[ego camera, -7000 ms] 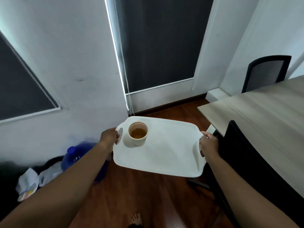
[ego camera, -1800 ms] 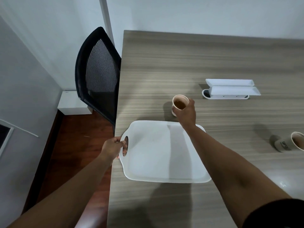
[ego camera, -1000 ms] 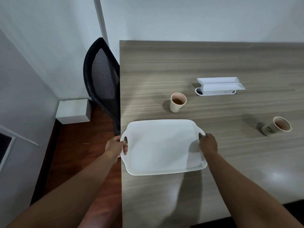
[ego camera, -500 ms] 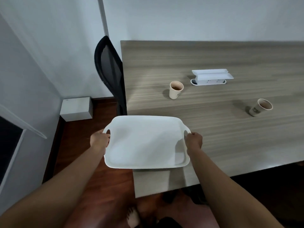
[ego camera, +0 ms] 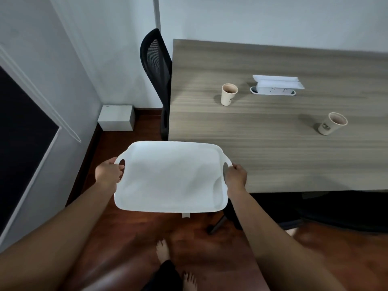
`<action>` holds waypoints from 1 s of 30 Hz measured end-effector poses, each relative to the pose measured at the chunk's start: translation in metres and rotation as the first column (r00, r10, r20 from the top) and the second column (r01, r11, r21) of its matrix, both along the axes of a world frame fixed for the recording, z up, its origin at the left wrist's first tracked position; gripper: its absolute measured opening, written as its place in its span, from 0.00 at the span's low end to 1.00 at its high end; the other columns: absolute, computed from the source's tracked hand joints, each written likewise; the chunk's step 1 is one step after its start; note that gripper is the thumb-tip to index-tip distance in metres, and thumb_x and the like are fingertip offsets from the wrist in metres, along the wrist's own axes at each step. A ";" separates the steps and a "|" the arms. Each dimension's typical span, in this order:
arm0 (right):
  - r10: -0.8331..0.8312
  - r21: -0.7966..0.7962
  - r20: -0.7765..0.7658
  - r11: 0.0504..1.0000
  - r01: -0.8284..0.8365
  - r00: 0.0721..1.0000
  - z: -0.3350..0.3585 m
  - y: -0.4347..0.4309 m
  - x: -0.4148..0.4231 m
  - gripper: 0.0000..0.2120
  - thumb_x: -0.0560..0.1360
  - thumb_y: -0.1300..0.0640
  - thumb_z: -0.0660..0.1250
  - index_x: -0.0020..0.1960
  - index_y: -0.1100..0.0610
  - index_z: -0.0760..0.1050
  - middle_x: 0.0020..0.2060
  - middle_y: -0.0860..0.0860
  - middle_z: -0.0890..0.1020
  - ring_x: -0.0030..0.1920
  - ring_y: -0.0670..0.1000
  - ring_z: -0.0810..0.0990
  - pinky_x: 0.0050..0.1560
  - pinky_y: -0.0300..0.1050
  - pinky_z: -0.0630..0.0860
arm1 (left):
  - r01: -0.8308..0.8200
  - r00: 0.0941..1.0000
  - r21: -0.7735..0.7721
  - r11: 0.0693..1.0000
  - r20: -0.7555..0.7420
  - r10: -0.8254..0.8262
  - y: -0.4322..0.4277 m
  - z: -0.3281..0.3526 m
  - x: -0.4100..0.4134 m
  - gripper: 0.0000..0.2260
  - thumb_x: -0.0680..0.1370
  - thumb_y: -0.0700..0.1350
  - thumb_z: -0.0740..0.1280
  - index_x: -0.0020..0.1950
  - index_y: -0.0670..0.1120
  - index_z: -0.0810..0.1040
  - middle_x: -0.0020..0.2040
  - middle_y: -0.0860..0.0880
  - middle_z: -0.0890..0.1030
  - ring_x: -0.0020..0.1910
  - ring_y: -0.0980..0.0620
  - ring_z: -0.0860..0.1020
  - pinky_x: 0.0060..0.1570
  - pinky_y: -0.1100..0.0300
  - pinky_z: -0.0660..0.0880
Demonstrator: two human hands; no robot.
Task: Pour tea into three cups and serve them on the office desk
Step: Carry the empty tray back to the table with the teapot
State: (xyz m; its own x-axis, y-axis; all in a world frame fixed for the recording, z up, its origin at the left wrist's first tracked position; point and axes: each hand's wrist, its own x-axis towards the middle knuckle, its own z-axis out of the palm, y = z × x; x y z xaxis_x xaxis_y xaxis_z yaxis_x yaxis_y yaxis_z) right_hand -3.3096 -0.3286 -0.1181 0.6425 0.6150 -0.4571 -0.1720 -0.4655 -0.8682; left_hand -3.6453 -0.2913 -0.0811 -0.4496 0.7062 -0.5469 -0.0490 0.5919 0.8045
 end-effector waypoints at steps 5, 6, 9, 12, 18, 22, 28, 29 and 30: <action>-0.006 -0.044 0.002 0.999 0.006 1.000 -0.004 -0.055 0.000 0.13 0.76 0.64 0.57 0.34 0.55 0.70 0.29 0.50 0.71 0.30 0.51 0.67 0.31 0.42 0.65 | -0.073 0.997 0.006 0.997 -0.007 0.073 -0.046 -0.010 -0.004 0.23 0.77 0.30 0.59 0.69 0.45 0.77 0.38 0.49 0.79 0.30 0.56 0.72 0.27 0.63 0.65; 0.004 -0.042 0.022 0.999 -0.003 1.000 -0.005 -0.065 0.001 0.12 0.75 0.65 0.56 0.35 0.56 0.71 0.30 0.50 0.72 0.31 0.52 0.67 0.32 0.42 0.66 | -0.064 0.998 0.005 0.998 -0.004 0.064 -0.053 -0.012 -0.004 0.23 0.77 0.30 0.59 0.68 0.45 0.77 0.38 0.50 0.78 0.30 0.57 0.70 0.26 0.63 0.65; 0.024 -0.043 0.049 0.999 -0.022 0.998 -0.014 -0.091 0.002 0.11 0.76 0.65 0.56 0.40 0.58 0.75 0.31 0.52 0.75 0.31 0.52 0.70 0.32 0.43 0.67 | -0.050 0.999 0.028 0.998 -0.001 0.050 -0.069 -0.015 -0.003 0.21 0.77 0.32 0.59 0.67 0.46 0.78 0.38 0.50 0.78 0.30 0.57 0.71 0.27 0.64 0.67; 0.011 -0.054 0.029 0.998 -0.010 1.000 -0.030 -0.119 0.002 0.12 0.76 0.62 0.57 0.43 0.55 0.78 0.30 0.49 0.74 0.29 0.49 0.69 0.30 0.43 0.66 | -0.015 1.000 0.041 0.999 -0.012 0.015 -0.086 -0.019 -0.005 0.19 0.78 0.35 0.59 0.66 0.46 0.78 0.38 0.50 0.79 0.31 0.56 0.71 0.29 0.63 0.67; -0.100 -0.071 0.022 0.992 0.102 0.995 -0.046 -0.190 -0.001 0.13 0.77 0.61 0.59 0.36 0.54 0.74 0.28 0.50 0.72 0.29 0.52 0.70 0.32 0.43 0.64 | 0.079 0.996 0.034 0.996 0.033 -0.080 -0.128 -0.027 -0.006 0.17 0.80 0.38 0.60 0.67 0.47 0.78 0.37 0.51 0.78 0.31 0.57 0.71 0.30 0.64 0.67; -0.203 -0.109 -0.022 0.974 0.200 0.979 -0.040 -0.245 0.009 0.10 0.79 0.58 0.59 0.41 0.53 0.75 0.29 0.51 0.72 0.29 0.52 0.70 0.29 0.40 0.65 | 0.167 0.985 0.037 0.985 0.046 -0.169 -0.152 -0.029 0.011 0.18 0.79 0.36 0.60 0.66 0.48 0.78 0.37 0.51 0.79 0.30 0.56 0.70 0.30 0.62 0.66; -0.408 -0.109 0.005 0.907 0.406 0.913 -0.019 -0.329 0.039 0.12 0.78 0.57 0.60 0.38 0.52 0.74 0.39 0.54 0.81 0.37 0.55 0.77 0.38 0.46 0.74 | 0.360 0.931 0.033 0.932 0.045 -0.361 -0.188 -0.031 0.072 0.18 0.78 0.33 0.58 0.63 0.45 0.80 0.34 0.50 0.76 0.28 0.55 0.68 0.26 0.60 0.63; -0.434 -0.095 -0.007 0.897 0.431 0.901 -0.017 -0.342 0.045 0.12 0.79 0.58 0.59 0.38 0.53 0.74 0.40 0.55 0.81 0.35 0.54 0.76 0.34 0.44 0.71 | 0.391 0.919 0.033 0.920 0.048 -0.392 -0.192 -0.031 0.083 0.19 0.77 0.33 0.58 0.63 0.44 0.80 0.33 0.50 0.76 0.27 0.55 0.67 0.26 0.60 0.63; -0.463 -0.085 -0.023 0.884 0.460 0.886 -0.014 -0.353 0.052 0.12 0.79 0.59 0.58 0.37 0.55 0.74 0.40 0.55 0.81 0.32 0.52 0.74 0.31 0.42 0.68 | 0.420 0.905 0.034 0.907 0.051 -0.422 -0.197 -0.030 0.095 0.19 0.76 0.32 0.58 0.63 0.44 0.80 0.33 0.50 0.76 0.27 0.55 0.67 0.26 0.60 0.62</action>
